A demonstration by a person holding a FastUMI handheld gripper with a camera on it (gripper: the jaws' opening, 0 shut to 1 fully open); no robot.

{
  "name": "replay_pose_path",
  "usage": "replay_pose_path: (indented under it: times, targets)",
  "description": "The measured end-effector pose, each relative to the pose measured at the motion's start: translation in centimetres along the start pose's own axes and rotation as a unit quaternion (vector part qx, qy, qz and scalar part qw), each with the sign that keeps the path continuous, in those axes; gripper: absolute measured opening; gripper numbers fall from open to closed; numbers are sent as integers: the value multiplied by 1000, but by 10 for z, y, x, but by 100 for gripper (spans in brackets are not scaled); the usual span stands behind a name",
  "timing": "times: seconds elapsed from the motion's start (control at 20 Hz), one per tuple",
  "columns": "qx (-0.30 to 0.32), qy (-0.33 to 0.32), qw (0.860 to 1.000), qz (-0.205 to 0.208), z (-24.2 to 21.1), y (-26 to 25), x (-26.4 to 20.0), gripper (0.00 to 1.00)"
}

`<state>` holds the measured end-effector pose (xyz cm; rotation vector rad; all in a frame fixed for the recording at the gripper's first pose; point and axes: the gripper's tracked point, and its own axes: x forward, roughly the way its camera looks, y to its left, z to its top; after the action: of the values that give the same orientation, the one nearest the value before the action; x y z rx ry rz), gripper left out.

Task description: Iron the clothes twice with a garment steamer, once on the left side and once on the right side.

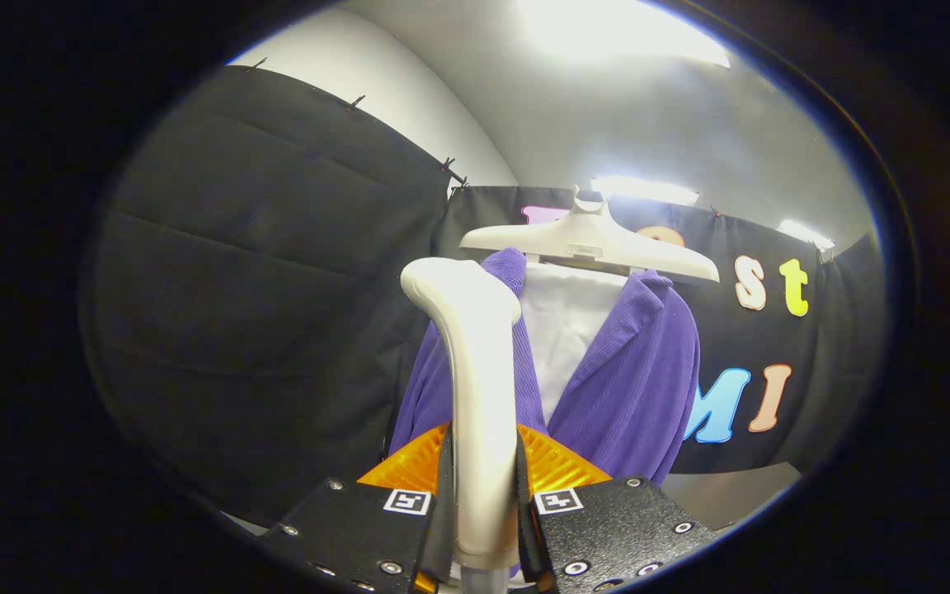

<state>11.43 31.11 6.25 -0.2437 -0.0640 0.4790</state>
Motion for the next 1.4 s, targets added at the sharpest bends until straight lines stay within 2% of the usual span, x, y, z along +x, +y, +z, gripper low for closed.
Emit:
replay_pose_path:
  times: [0.15,0.25,0.45,0.9,1.05,1.4]
  targets:
    - [-33,-11,999,-36,-10,-2,13,31]
    - [-44,-1,998,-46,-29,-7,23,32]
    - [-60,34,997,-35,-82,1,26,32]
    - [-88,64,994,-30,-138,12,8,32]
    - [-79,105,991,-16,-173,22,6,32]
    - [-91,146,985,-9,-227,39,-4,32]
